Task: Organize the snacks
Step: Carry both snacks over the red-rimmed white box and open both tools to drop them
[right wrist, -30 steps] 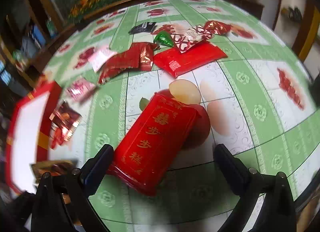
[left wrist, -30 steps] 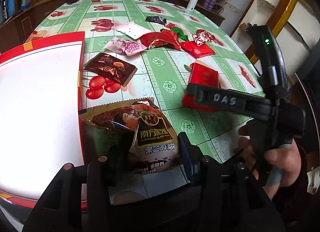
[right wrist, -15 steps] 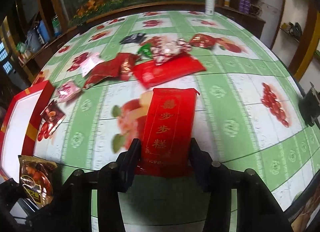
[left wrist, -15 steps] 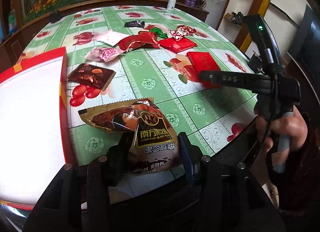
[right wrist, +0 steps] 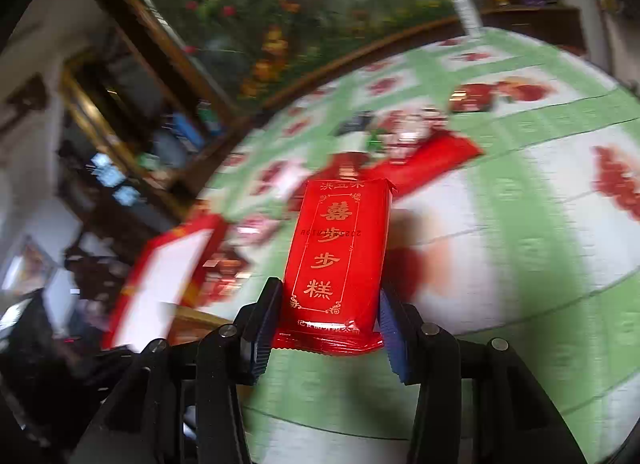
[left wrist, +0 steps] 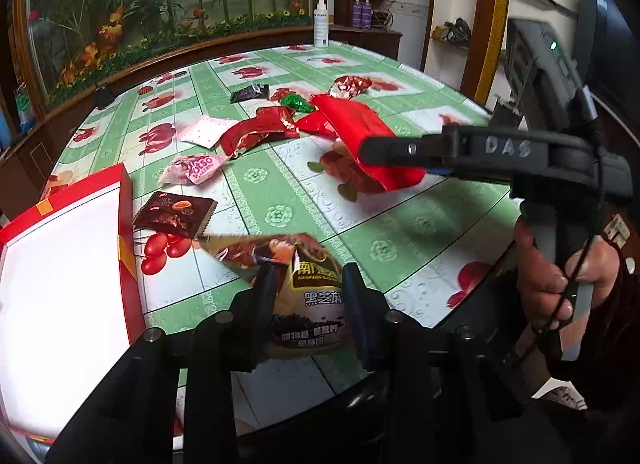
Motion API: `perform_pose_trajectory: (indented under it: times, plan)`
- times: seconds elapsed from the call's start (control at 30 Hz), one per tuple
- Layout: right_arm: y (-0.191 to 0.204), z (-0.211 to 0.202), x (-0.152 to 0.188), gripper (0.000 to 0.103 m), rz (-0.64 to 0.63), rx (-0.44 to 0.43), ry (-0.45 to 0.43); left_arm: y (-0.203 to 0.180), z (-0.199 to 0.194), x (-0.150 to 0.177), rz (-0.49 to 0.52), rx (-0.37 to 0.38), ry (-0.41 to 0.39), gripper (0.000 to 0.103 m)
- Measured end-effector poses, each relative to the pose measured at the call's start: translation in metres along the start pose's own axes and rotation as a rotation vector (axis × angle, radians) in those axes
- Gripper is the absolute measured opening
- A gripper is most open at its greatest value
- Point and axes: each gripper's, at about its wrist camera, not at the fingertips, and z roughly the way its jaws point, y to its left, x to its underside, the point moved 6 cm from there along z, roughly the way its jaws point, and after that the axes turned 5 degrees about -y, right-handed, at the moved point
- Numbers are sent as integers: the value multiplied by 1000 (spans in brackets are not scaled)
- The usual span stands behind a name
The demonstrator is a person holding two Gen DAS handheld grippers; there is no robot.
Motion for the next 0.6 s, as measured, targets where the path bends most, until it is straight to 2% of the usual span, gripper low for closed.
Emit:
perform_pose_trajectory:
  times: [0.17,0.23,0.3,0.37,0.47,0.5,0.6]
  plan:
    - [0,9,2,48,28,7,-2,10,1,0,-61,19,1,34]
    - [-1,8,1,48,29,15,-12,16,1,1,-89,20,8,45]
    - [-1,11,3,48,43,10,-3,23,0,2,-131,30,4,68]
    - [-3,8,4,48,48,4,-3,30,0,2,-185,46,3,76]
    - [-4,7,4,48,56,-4,-3,31,5,1,-241,92,27,78]
    - [-4,8,4,48,60,-13,-2,29,9,2,-244,91,46,81]
    - [-5,5,5,48,65,-25,-5,26,26,7,-230,46,118,81]
